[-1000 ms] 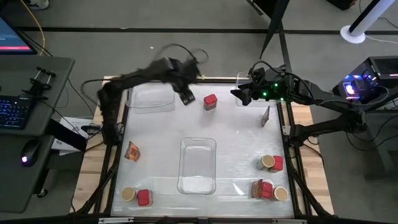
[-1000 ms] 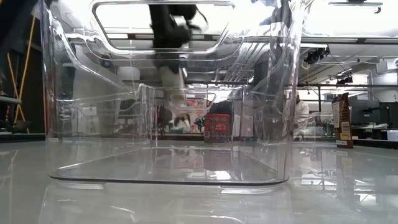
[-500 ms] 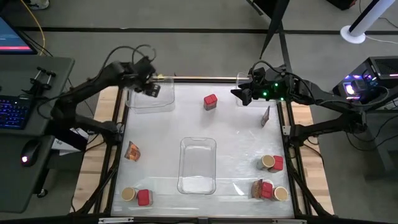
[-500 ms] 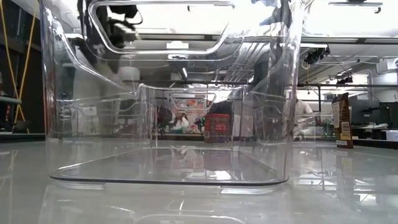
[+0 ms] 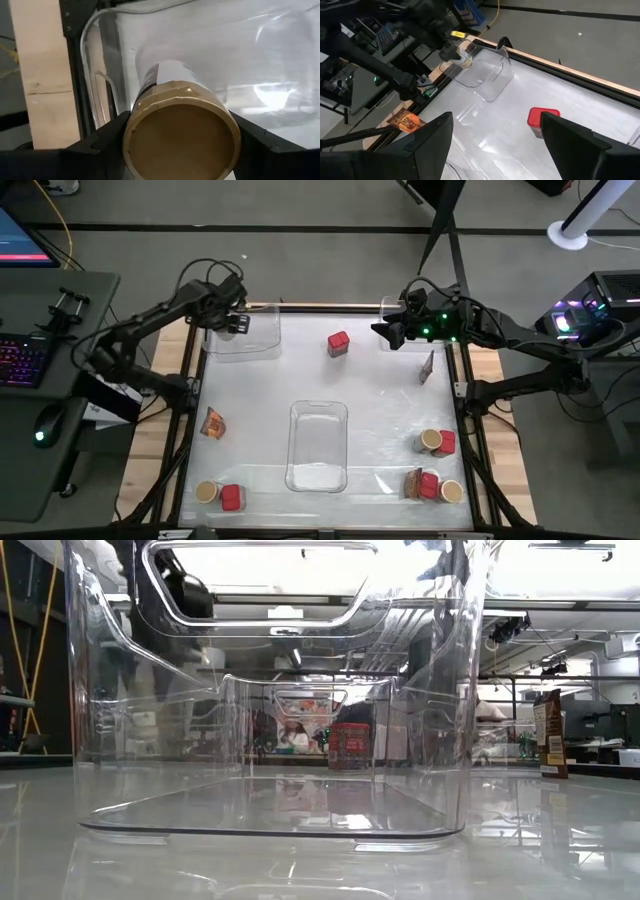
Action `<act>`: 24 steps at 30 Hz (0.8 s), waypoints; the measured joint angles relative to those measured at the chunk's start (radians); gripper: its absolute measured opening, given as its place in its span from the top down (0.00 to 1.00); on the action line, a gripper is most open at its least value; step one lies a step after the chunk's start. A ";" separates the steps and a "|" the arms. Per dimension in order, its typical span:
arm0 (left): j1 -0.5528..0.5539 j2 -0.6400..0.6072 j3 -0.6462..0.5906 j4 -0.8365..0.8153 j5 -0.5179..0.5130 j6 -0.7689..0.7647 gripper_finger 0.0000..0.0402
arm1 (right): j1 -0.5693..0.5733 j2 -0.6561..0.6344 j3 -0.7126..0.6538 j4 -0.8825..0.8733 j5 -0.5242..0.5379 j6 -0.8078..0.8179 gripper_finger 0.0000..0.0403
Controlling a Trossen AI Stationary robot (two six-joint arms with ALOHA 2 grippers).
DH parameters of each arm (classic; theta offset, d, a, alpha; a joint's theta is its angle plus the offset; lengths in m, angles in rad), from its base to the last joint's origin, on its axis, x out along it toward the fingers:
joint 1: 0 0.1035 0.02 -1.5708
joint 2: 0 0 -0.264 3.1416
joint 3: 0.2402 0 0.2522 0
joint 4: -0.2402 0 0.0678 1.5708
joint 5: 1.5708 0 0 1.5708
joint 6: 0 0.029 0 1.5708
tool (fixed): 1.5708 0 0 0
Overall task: Sort spices by type
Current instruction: Put the top gold seasoning bottle into the top left transparent bin
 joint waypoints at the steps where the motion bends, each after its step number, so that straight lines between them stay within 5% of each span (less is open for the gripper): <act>1: 0.017 0.021 0.000 -0.001 0.016 0.006 0.41 | 0.000 0.000 0.000 0.001 0.000 0.000 0.27; 11: 0.093 0.132 0.000 0.043 0.048 0.016 0.24 | 0.000 0.000 0.000 0.001 0.000 0.000 0.27; 24: 0.117 0.044 0.001 0.104 0.056 0.016 0.22 | 0.000 0.000 0.000 0.000 0.001 0.000 0.27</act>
